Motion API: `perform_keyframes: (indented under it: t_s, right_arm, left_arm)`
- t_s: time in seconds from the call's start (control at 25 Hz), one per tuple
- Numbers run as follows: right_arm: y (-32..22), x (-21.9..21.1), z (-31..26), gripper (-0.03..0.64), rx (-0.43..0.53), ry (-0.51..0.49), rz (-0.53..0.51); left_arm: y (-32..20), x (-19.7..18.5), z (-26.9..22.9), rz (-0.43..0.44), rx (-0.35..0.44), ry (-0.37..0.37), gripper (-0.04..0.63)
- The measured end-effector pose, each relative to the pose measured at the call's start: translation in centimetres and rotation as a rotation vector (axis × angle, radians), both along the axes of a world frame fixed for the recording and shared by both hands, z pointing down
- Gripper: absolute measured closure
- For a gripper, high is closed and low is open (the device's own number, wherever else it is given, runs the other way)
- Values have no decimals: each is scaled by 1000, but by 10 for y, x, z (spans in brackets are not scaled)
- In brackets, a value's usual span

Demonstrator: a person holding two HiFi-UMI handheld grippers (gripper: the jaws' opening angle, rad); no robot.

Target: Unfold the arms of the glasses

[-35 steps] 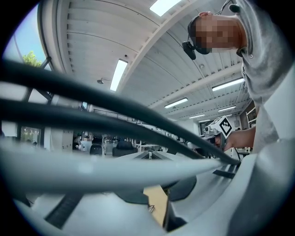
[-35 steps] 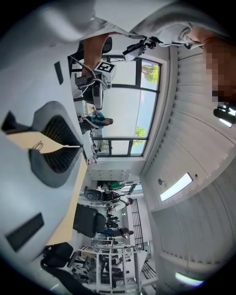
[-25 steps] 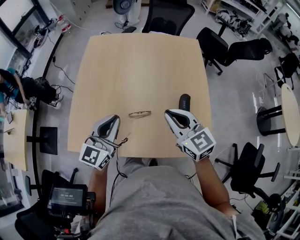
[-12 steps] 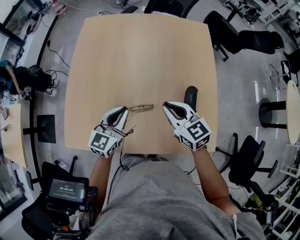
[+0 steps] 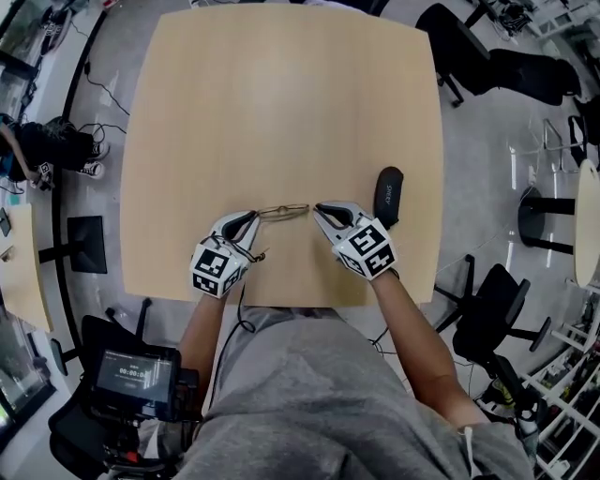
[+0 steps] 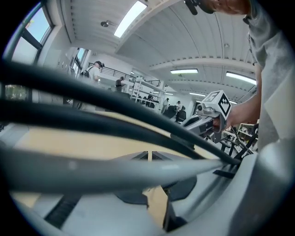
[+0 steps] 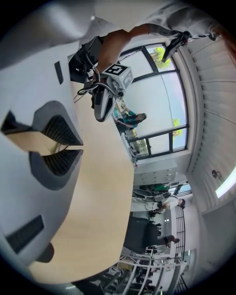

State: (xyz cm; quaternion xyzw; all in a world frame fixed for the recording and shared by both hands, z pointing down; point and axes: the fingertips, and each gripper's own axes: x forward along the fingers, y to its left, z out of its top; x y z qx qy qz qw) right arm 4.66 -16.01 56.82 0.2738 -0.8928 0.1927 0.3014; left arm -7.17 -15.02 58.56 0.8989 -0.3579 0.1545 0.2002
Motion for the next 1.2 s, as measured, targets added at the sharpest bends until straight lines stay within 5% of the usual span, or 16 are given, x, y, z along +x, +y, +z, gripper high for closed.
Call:
perform_keyframes:
  t_s: [0.24,0.6,1.2]
  right_arm:
    - [-8,-12,67,604,-87,120,-56]
    - [1,-8,98,569,-146,202,-87]
    - [10,3,107,584,-108,343,-101]
  left_arm:
    - [-5,1,53,94,-101,-55,569]
    - [10,12,81,190,-124,-171,548]
    - [23,28,90,254,-168,-192,551]
